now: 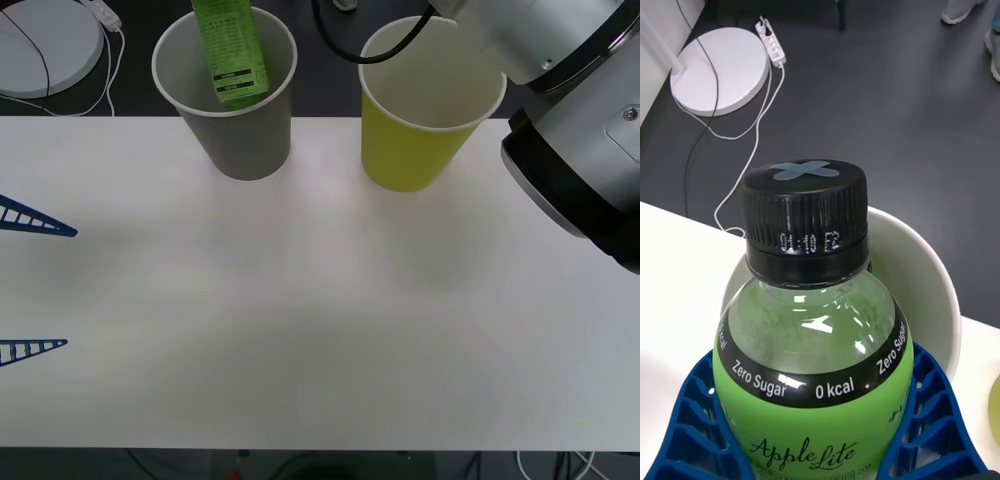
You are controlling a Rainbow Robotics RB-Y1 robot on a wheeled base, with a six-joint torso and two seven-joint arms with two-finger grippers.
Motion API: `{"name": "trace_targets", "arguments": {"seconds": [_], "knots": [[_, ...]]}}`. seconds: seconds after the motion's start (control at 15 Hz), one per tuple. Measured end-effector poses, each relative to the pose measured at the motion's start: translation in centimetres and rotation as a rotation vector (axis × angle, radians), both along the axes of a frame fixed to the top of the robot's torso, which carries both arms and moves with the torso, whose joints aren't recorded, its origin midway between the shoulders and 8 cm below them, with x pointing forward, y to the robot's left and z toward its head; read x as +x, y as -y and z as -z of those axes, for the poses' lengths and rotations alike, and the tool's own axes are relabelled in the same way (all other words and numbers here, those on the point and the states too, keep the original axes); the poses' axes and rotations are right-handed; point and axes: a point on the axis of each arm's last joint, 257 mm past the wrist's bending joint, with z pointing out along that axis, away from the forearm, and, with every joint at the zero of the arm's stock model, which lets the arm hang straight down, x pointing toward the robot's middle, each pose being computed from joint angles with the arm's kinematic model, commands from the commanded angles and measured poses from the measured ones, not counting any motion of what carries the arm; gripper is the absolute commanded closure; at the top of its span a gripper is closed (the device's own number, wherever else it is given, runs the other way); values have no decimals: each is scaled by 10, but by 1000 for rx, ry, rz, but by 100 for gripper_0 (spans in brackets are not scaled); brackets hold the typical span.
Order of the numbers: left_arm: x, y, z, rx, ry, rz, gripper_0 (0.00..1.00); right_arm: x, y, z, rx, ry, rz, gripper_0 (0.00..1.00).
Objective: Put the can into the green bin and the plastic bottle into the gray bin
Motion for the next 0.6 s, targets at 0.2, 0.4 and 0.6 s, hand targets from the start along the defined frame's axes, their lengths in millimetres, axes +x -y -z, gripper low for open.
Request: {"name": "trace_targets", "arguments": {"seconds": [0.2, 0.4, 0.6], "knots": [[0, 0, 0, 0, 0, 0, 0, 10, -5, 1, -2, 15, 17, 100], [0, 0, 0, 0, 0, 0, 0, 16, -8, 3, -15, 22, 36, 100], [0, 0, 0, 0, 0, 0, 0, 19, -12, 2, -18, 27, 46, 100]]}}
